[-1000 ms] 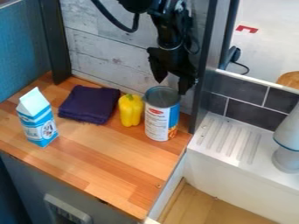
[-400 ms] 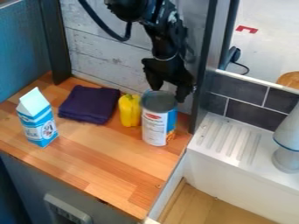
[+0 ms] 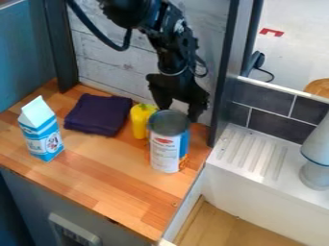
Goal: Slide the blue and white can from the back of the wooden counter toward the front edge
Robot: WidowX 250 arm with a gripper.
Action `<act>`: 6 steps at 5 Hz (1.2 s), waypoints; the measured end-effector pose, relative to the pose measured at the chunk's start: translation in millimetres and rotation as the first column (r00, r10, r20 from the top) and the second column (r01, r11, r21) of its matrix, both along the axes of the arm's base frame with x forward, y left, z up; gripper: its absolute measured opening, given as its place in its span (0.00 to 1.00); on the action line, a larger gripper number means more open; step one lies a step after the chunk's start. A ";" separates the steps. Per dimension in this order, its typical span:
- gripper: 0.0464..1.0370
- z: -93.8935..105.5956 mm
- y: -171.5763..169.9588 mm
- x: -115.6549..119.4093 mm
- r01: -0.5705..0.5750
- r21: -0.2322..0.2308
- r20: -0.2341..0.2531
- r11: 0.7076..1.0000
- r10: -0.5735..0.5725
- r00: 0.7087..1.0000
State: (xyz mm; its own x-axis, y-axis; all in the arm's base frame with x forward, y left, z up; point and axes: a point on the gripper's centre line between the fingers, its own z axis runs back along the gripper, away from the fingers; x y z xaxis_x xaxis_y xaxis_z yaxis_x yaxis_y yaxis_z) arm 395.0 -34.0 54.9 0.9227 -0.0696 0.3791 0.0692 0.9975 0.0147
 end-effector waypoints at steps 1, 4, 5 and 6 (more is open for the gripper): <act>0.96 -1.0 1.0 -10.6 -0.007 -0.002 -0.008 1.000 0.007 1.000; 0.96 4.0 3.5 -44.2 0.090 0.041 -0.103 0.995 -0.085 0.991; 0.96 10.9 6.5 -56.9 0.085 0.050 -0.107 0.995 -0.079 0.991; 0.96 13.0 -1.1 -69.4 0.107 0.057 -0.113 0.993 -0.100 0.988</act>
State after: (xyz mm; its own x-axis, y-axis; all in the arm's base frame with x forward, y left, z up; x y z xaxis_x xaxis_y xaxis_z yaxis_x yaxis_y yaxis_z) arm 325.6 -35.0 67.8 0.9452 -0.1873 0.2675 0.1768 0.9822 0.0632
